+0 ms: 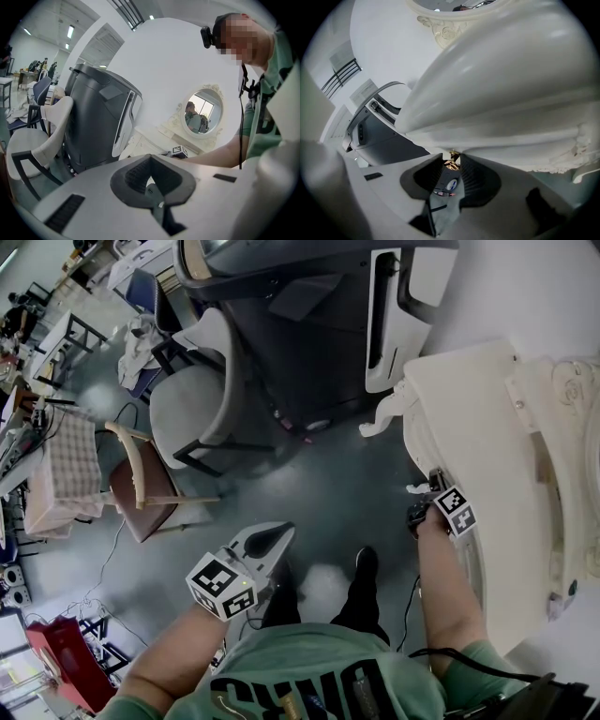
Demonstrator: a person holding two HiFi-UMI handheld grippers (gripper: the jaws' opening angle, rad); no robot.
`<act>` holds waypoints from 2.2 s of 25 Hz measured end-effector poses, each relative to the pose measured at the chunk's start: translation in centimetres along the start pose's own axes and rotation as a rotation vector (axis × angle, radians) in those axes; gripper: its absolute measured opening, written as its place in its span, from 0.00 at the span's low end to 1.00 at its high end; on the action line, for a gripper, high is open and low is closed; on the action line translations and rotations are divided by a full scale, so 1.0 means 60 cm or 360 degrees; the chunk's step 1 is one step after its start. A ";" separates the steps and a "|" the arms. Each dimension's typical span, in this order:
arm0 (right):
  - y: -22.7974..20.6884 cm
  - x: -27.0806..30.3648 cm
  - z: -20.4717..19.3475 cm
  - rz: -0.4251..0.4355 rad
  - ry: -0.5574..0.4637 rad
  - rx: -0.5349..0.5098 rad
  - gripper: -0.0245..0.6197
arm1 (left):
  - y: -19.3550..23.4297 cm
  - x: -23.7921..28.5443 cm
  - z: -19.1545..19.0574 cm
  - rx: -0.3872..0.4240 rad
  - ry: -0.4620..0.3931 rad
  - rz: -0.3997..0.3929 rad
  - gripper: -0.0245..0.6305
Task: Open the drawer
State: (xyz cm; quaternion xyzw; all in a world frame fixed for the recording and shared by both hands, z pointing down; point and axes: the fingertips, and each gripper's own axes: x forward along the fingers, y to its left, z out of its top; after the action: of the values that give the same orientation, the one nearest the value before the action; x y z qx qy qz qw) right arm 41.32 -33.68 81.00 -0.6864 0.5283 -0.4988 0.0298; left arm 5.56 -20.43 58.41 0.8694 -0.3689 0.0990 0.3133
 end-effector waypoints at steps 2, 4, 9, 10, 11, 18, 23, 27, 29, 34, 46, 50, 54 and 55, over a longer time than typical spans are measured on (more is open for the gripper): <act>0.006 -0.001 -0.011 0.0013 0.0006 0.0010 0.23 | 0.001 -0.002 -0.001 0.0000 -0.0002 0.0002 0.04; 0.011 -0.004 -0.022 0.0025 0.0007 0.0021 0.23 | 0.002 -0.004 -0.002 0.0001 -0.0005 0.0000 0.04; 0.014 -0.006 -0.029 0.0027 0.0022 0.0019 0.23 | 0.004 -0.010 0.003 -0.0003 -0.0018 0.0002 0.04; 0.014 -0.007 -0.029 0.0026 0.0023 0.0018 0.23 | 0.005 -0.011 0.003 -0.0005 -0.0020 0.0004 0.04; 0.014 -0.008 -0.030 0.0028 0.0024 0.0016 0.23 | 0.004 -0.012 0.003 -0.0004 -0.0020 0.0004 0.04; 0.022 -0.014 -0.043 0.0038 0.0040 0.0017 0.23 | 0.006 -0.020 0.004 0.0002 -0.0021 0.0004 0.04; 0.025 -0.016 -0.050 0.0045 0.0046 0.0015 0.23 | 0.009 -0.026 0.005 0.0007 -0.0026 0.0002 0.04; 0.029 -0.017 -0.059 0.0054 0.0047 0.0014 0.23 | 0.013 -0.031 0.002 0.0004 -0.0027 0.0001 0.04; 0.031 -0.019 -0.065 0.0055 0.0049 0.0017 0.23 | 0.014 -0.033 0.003 0.0005 -0.0029 -0.0001 0.04; 0.038 -0.024 -0.078 0.0057 0.0053 0.0028 0.23 | 0.021 -0.043 0.009 0.0009 -0.0040 -0.0003 0.04; 0.052 -0.034 -0.105 0.0046 0.0069 0.0030 0.23 | 0.036 -0.069 0.016 0.0007 -0.0061 0.0006 0.04; 0.055 -0.037 -0.111 0.0045 0.0073 0.0028 0.23 | 0.042 -0.078 0.017 0.0010 -0.0066 0.0009 0.04; 0.060 -0.041 -0.121 0.0046 0.0077 0.0027 0.23 | 0.049 -0.090 0.015 0.0009 -0.0070 0.0016 0.04; 0.061 -0.042 -0.123 0.0046 0.0078 0.0028 0.23 | 0.050 -0.091 0.015 0.0010 -0.0071 0.0016 0.04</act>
State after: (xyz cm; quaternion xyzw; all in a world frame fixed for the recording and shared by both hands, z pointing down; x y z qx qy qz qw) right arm 33.61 -29.83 80.98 -0.6660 0.5344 -0.5196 0.0300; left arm -0.50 -19.43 56.90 0.8706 -0.3798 0.0823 0.3018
